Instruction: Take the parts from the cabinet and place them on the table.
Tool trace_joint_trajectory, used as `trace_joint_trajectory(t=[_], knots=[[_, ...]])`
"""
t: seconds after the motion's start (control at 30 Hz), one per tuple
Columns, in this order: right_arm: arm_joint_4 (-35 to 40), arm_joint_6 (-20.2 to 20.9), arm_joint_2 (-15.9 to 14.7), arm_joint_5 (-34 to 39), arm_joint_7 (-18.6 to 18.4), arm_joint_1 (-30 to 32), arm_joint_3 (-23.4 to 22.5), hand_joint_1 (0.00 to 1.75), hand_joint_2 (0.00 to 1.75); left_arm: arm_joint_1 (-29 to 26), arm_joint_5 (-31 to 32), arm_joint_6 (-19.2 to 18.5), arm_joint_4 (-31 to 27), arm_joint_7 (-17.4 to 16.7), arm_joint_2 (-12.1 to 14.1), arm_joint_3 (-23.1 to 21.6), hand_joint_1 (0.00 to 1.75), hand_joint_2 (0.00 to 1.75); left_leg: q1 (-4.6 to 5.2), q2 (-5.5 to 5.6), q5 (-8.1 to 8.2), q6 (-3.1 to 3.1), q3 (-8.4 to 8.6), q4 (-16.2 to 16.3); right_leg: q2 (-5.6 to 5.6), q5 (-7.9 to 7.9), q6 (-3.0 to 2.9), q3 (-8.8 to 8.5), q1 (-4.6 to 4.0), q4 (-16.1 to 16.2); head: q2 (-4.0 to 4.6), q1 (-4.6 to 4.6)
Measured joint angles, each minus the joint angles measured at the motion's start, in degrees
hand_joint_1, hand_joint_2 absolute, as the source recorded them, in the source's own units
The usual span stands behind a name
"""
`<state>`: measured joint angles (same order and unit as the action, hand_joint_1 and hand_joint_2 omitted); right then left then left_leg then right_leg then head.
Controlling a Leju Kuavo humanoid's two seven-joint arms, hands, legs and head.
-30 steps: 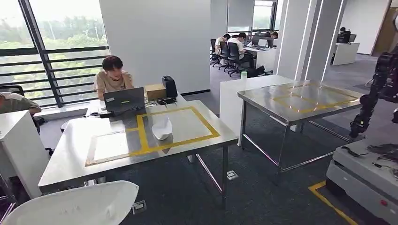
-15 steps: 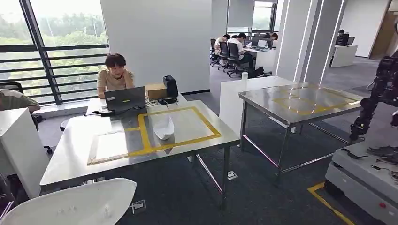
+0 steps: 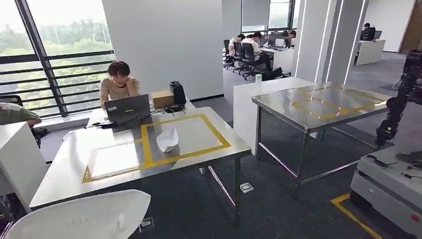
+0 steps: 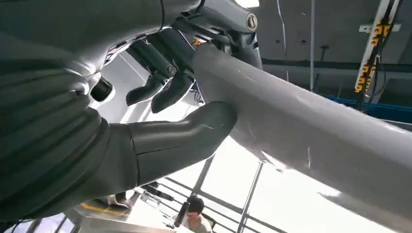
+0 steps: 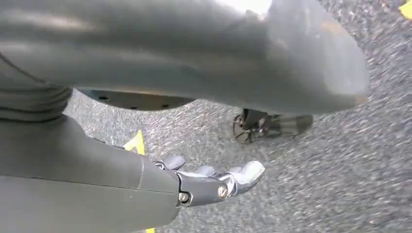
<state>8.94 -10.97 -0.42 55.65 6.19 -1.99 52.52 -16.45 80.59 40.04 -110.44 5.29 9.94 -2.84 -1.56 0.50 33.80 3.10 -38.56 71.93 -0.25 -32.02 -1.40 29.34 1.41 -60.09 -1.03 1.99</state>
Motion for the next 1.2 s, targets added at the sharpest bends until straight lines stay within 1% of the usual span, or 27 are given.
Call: trace_joint_trajectory(t=[0.07,0.1,0.2,0.23,0.27,0.3,0.37,0.43,0.47,0.5,0.53,0.6,0.63,0.67,0.7,0.73,0.77,0.8,0.83,0.87,0.93,0.97,1.03,1.1,1.13,1.17,1.2], knots=[[0.00,0.00,0.00,0.09,-0.02,0.09,0.00,0.00,0.00,-0.02,0.28,0.00,0.31,-0.13,0.00,-0.28,1.75,1.75,0.15,-0.07,-0.58,-0.27,-5.38,5.51,-0.22,-1.39,-0.05,-1.48,-0.21,0.05,0.00,0.02],[-0.02,0.00,0.00,0.24,-0.35,0.10,0.00,0.00,0.00,-0.01,0.41,0.00,0.44,-0.13,0.00,-0.37,1.75,1.75,0.28,-0.07,-3.26,-0.60,-6.16,4.33,-0.22,-2.17,-0.03,-2.57,-0.24,0.15,0.00,0.00],[0.00,0.00,0.06,1.26,-0.33,0.13,-0.06,0.00,0.00,0.56,0.42,0.00,0.83,-0.78,0.44,-0.81,1.75,1.75,1.01,-0.48,-14.70,-1.92,-3.55,-9.17,-0.23,-4.71,0.23,-6.15,-0.17,1.24,0.00,0.04],[0.00,0.00,0.24,1.57,-0.13,0.26,-0.26,0.00,0.00,0.85,0.00,0.00,1.16,-1.11,0.83,-0.87,1.75,1.75,1.80,-0.84,-13.27,-2.08,-2.78,-8.92,-0.40,-5.27,0.71,-6.84,-0.51,1.90,0.11,0.06],[0.00,-0.02,0.26,1.62,-0.02,0.19,-0.37,0.00,0.00,1.09,-0.48,0.00,1.20,-1.18,1.03,-0.92,1.75,1.75,1.91,-0.91,-11.89,-2.57,-1.37,-11.24,-0.27,-5.48,1.11,-7.32,-0.44,2.68,0.13,0.17],[0.00,0.00,0.26,1.64,0.02,0.15,-0.39,0.00,0.00,1.55,-0.81,0.00,1.38,-1.16,1.38,-0.96,1.75,1.75,1.91,-0.88,-11.38,-2.66,-1.42,-11.27,-0.57,-5.44,1.41,-7.91,-0.39,3.90,0.07,-0.05],[0.00,0.00,0.24,1.70,0.07,0.16,-0.39,0.00,0.00,2.17,-1.23,0.00,1.66,-1.16,1.53,-0.98,1.75,1.75,1.88,-0.38,-10.41,-3.49,0.05,-12.64,-0.70,-2.97,2.23,-8.85,-0.52,2.95,0.07,-0.13],[0.00,0.00,0.15,1.79,0.20,0.03,-0.42,0.00,0.00,2.48,-1.40,0.00,1.92,-1.16,1.70,-1.07,1.75,1.75,1.66,0.05,-9.40,-4.08,2.91,-14.36,-0.10,0.49,1.99,-3.83,-0.47,-5.71,0.07,-0.26],[0.00,0.04,0.15,1.75,0.09,0.04,-0.42,0.00,0.00,2.82,-1.20,0.00,2.16,-1.18,1.73,-1.09,1.75,1.75,1.68,0.05,-8.74,-4.39,4.04,-14.76,0.02,0.61,1.94,-0.09,-0.63,-10.39,0.07,-0.33],[0.00,0.06,0.13,1.64,0.09,0.05,-0.42,0.00,0.00,2.91,-0.88,0.00,2.29,-1.27,1.73,-1.09,1.75,1.75,1.76,0.11,-7.91,-4.53,5.14,-15.02,0.15,-1.05,1.95,3.26,-0.84,-13.38,0.02,-0.33],[0.00,0.06,0.11,1.49,0.13,0.17,-0.42,0.00,0.00,2.88,-0.68,0.00,2.38,-1.53,1.64,-1.11,1.75,1.75,1.85,0.22,-6.84,-4.68,6.60,-15.19,0.19,-4.45,2.02,6.29,-0.99,-14.96,0.00,-0.35],[0.00,0.05,0.00,1.16,0.28,0.80,-0.37,0.00,0.00,2.73,-0.50,0.00,2.40,-1.96,1.62,-1.14,1.75,1.75,1.96,0.77,-4.67,-4.62,9.51,-15.23,0.22,-10.28,2.16,9.84,-0.99,-14.04,0.02,-0.37],[0.00,0.07,-0.04,0.87,0.28,1.01,-0.37,0.00,0.00,2.52,-0.50,0.00,2.38,-2.12,1.62,-1.11,1.75,1.75,1.99,0.97,-3.57,-4.62,11.14,-15.23,0.22,-11.09,2.19,10.84,-0.97,-12.15,0.02,-0.35],[0.00,0.04,-0.04,0.72,0.26,1.07,-0.35,0.00,0.00,2.17,-0.57,0.00,2.30,-2.14,1.64,-1.09,1.75,1.75,2.04,1.07,-2.30,-4.57,12.66,-15.24,0.24,-9.20,2.03,11.42,-0.97,-9.19,0.02,-0.39],[0.00,0.04,-0.04,0.55,0.05,1.10,-0.31,0.00,0.00,1.73,-0.63,0.00,2.01,-2.10,1.66,-0.98,1.75,1.75,2.07,1.02,-0.91,-4.47,14.09,-15.27,0.34,-2.86,1.84,11.57,-0.97,-5.26,0.02,-0.35],[-0.04,0.04,-0.11,0.35,-0.44,1.29,-0.28,0.00,0.00,1.36,-0.87,0.00,1.84,-1.94,1.68,-0.76,1.75,1.75,1.93,1.04,0.37,-4.42,15.06,-15.20,0.38,7.12,1.51,11.80,-0.99,-1.19,0.02,-0.35],[-0.09,0.04,-0.15,0.24,-1.07,1.11,-0.24,0.00,0.00,1.20,-0.90,0.00,1.79,-1.62,1.73,-0.59,1.75,1.75,2.22,1.71,1.72,-3.98,15.87,-14.79,0.35,9.43,1.44,11.74,-1.46,-0.15,0.11,-0.37],[-0.09,0.04,-0.17,0.24,-1.55,1.01,-0.20,0.00,0.00,1.00,-1.05,0.00,1.57,-1.49,1.75,-0.48,1.75,1.75,2.01,1.66,2.89,-3.63,16.72,-15.31,0.35,9.19,1.25,10.90,-1.83,-0.33,0.07,-0.29],[-0.09,0.04,-0.22,0.15,-1.90,1.04,-0.20,0.00,0.00,0.68,-1.38,0.00,1.35,-1.09,1.79,-0.37,1.75,1.75,1.93,1.75,2.40,-3.17,18.52,-14.39,0.47,9.00,0.89,10.24,-1.62,0.19,0.07,-0.24],[-0.09,0.04,-0.26,0.06,-2.36,0.89,-0.17,0.00,0.00,0.50,-1.91,0.02,1.25,-0.46,1.86,-0.17,1.75,1.75,1.75,1.69,1.46,-2.88,18.25,-13.46,0.35,8.05,0.41,9.57,-2.02,0.17,0.07,-0.22],[-0.07,0.04,-0.37,0.07,-3.54,0.44,-0.15,0.00,0.00,0.40,-3.23,0.02,1.18,1.73,1.95,0.28,1.75,1.75,1.53,0.88,-0.84,-2.35,14.36,-5.80,0.37,6.86,-0.49,6.85,-1.75,0.27,0.07,-0.22],[-0.07,-0.04,-0.48,0.04,-4.31,0.36,-0.15,0.00,0.00,0.45,-3.98,0.02,1.20,3.09,1.95,0.59,1.75,1.75,1.50,0.34,-1.27,-2.14,11.13,-1.43,0.31,5.85,-0.80,5.73,-1.66,0.27,0.07,-0.22],[-0.07,-0.04,-0.52,0.07,-6.23,0.31,-0.13,0.00,0.00,0.41,-5.97,0.02,1.55,6.68,1.86,1.53,1.75,1.75,1.24,0.21,2.90,-1.41,5.22,3.26,0.36,3.84,-0.95,3.63,-1.52,0.28,0.07,-0.17],[-0.07,-0.04,-0.50,0.26,-7.19,0.52,-0.09,0.00,0.00,0.46,-8.35,0.02,2.16,10.11,1.81,2.64,1.75,1.75,1.05,0.09,9.66,-1.19,1.11,3.05,0.46,1.47,-0.79,0.90,-1.15,0.30,0.07,-0.15],[-0.07,-0.04,-0.50,0.31,-7.19,0.69,-0.09,0.00,0.00,0.46,-8.94,0.02,2.38,10.82,1.77,3.15,1.75,1.75,0.97,0.01,11.08,-1.12,-0.14,1.74,0.57,0.31,-0.59,-0.55,-0.92,0.31,0.07,-0.20],[-0.07,-0.04,-0.50,0.33,-7.19,0.74,-0.09,0.00,0.00,0.46,-9.18,0.02,2.58,11.25,1.77,3.74,1.75,1.75,0.87,-0.12,9.78,-0.76,-1.12,-0.81,0.70,-1.07,-0.29,-2.23,-0.63,0.31,0.07,-0.17],[-0.07,-0.04,-0.48,0.33,-7.19,0.72,-0.09,0.00,0.00,0.44,-9.29,0.02,2.78,11.56,1.75,4.16,1.75,1.75,0.76,-0.31,4.71,-0.73,-1.80,-3.88,0.74,-2.32,0.03,-3.72,-0.34,0.32,0.07,-0.18]])
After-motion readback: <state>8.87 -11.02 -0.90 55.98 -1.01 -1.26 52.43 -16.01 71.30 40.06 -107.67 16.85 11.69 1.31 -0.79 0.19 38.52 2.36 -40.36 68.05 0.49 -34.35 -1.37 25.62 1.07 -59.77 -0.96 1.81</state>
